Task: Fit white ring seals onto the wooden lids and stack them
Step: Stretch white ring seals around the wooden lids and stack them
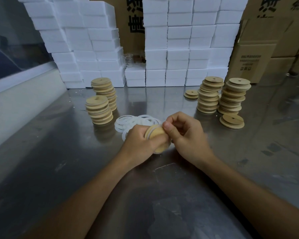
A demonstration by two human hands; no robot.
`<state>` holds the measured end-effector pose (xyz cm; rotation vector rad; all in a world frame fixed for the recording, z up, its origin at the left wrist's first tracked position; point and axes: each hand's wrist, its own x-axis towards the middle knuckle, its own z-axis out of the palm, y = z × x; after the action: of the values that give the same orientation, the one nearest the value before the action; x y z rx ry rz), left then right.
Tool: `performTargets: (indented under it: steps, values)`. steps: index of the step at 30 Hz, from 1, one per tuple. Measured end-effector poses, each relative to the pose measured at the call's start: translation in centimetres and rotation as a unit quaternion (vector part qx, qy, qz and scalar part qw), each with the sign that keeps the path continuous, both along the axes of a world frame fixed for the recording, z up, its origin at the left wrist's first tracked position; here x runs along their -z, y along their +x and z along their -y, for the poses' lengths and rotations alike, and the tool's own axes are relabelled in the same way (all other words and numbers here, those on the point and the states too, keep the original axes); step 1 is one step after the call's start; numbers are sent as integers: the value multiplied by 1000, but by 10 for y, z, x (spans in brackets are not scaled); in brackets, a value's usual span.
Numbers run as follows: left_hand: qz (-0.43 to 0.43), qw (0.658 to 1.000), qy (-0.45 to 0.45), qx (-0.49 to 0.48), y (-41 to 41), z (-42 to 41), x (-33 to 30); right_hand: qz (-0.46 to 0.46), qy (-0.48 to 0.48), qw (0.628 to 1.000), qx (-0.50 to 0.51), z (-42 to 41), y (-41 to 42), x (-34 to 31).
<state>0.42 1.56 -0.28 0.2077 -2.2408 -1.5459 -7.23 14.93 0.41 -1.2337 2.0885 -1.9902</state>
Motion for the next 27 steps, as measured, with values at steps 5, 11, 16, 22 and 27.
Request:
performTargets:
  steps: [5, 11, 16, 22, 27]
  values:
    - [-12, 999, -51, -8, -2, -1, 4, 22, 11, 1000, 9, 2, -1, -1]
    - [-23, 998, -65, -3, -1, -3, 4, 178, -14, 984, -17, 0, -7, 0]
    - [-22, 998, -65, 0, 0, -3, 3, 195, -8, 980, -28, -1, -11, -1]
    - [-30, 999, -22, -1, -1, -2, 3, 186, -9, 981, -55, -3, -9, -1]
    - [-29, 1000, -11, 0, 0, 0, 3, 216, -23, 975, -54, -3, -10, -3]
